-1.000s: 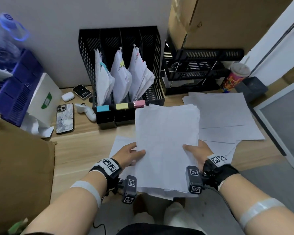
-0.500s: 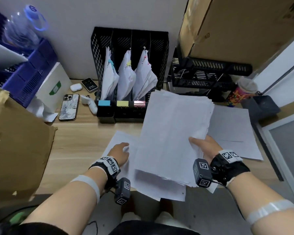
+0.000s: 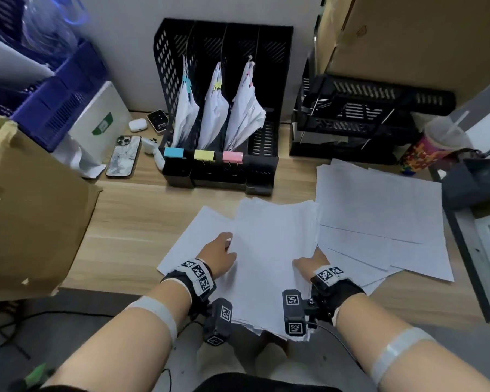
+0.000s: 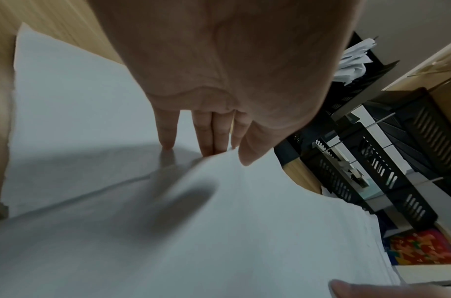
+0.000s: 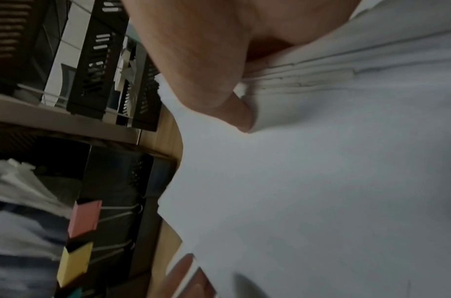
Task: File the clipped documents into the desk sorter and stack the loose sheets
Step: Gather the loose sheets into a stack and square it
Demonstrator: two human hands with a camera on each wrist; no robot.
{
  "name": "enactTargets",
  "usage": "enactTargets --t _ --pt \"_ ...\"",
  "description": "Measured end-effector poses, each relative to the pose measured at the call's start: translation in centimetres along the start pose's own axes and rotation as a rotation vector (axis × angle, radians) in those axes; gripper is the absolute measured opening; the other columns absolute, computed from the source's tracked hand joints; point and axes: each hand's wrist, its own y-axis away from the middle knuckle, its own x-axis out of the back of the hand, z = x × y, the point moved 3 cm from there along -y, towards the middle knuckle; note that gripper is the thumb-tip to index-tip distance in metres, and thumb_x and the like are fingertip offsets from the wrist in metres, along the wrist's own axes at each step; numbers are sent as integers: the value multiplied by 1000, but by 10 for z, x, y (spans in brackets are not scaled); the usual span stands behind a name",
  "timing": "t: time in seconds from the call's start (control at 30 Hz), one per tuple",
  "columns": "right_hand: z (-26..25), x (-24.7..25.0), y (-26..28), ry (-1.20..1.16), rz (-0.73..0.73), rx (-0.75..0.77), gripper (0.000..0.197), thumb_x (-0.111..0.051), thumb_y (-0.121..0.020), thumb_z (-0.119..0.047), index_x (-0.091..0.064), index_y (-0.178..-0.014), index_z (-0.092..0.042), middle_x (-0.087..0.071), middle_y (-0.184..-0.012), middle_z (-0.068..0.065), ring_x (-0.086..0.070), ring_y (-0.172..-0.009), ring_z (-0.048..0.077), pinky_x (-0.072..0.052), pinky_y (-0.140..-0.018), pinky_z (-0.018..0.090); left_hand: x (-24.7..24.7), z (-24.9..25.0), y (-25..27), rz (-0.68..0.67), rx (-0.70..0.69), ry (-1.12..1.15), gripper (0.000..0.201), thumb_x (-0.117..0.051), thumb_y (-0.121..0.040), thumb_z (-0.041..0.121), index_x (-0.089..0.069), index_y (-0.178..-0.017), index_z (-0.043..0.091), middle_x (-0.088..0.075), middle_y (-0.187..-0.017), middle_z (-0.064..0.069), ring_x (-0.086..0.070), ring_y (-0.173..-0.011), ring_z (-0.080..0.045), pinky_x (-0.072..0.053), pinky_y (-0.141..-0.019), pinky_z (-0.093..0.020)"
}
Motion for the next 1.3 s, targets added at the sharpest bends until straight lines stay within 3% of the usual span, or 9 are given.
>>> enactTargets --t 0.1,0.23,0.4,0.53,0.7,0.9,1.0,1.13,1.3 --pt "1 8 4 -17 5 -6 35 -51 -85 -4 -38 -116 -13 -59 -102 8 -58 -91 28 -46 -78 29 1 -3 1 3 3 73 62 -59 -92 17 -34 -149 20 -51 -146 -6 -50 -133 -23 -38 -113 -36" --pt "-27 29 12 161 -48 166 26 -52 -85 -5 -58 -108 -14 -63 -98 5 -58 -88 26 -44 -62 21 3 -6 0 63 -31 148 62 -61 -93 18 -33 -148 15 -49 -147 -8 -48 -136 -21 -36 -113 -33" --pt "-85 45 18 350 -114 331 27 -54 -83 -7 -67 -106 -12 -70 -98 11 -66 -89 30 -52 -74 30 27 -3 3 326 -49 304 45 -60 -94 20 -45 -136 13 -53 -137 -7 -50 -129 -23 -37 -103 -29" --pt "-123 21 11 512 -203 415 26 -59 -82 -11 -69 -106 -13 -72 -99 12 -69 -88 31 -57 -77 36 56 -45 21 550 237 164 51 -58 -85 21 -49 -134 13 -54 -133 -16 -52 -122 -37 -44 -102 -40" --pt "-153 -38 -9 732 -250 498 27 -60 -81 -15 -71 -106 -8 -72 -102 14 -68 -92 32 -58 -80 36 49 -76 40 458 227 387 57 -56 -89 12 -37 -143 11 -58 -121 -10 -58 -106 -28 -46 -92 -33" --pt "-139 -83 -24 907 -120 386 32 -44 -85 -22 -55 -115 -25 -44 -115 13 -51 -106 38 -45 -84 39 48 -100 47 447 166 603 78 -65 -86 6 -23 -150 21 -51 -128 3 -50 -118 -15 -40 -105 -29" --pt "-130 -90 -25 816 -100 350 37 -41 -84 -15 -49 -119 -25 -37 -105 10 -56 -95 37 -52 -81 40 46 -102 48 446 129 638 83 -65 -84 4 -21 -151 24 -50 -124 7 -49 -119 -13 -41 -106 -31" --pt "-122 -90 -27 713 -140 340 36 -44 -77 -15 -45 -110 -30 -59 -95 11 -62 -76 31 -57 -70 37 48 -104 44 440 129 618 81 -63 -85 7 -22 -151 30 -49 -125 9 -49 -119 -14 -42 -105 -32" --pt "-120 -81 -22 728 -120 332 40 -44 -84 -12 -40 -122 -23 -43 -108 9 -56 -71 29 -47 -57 31 57 -99 35 403 79 555 76 -62 -86 4 -25 -149 28 -53 -122 7 -52 -114 -14 -41 -96 -25"
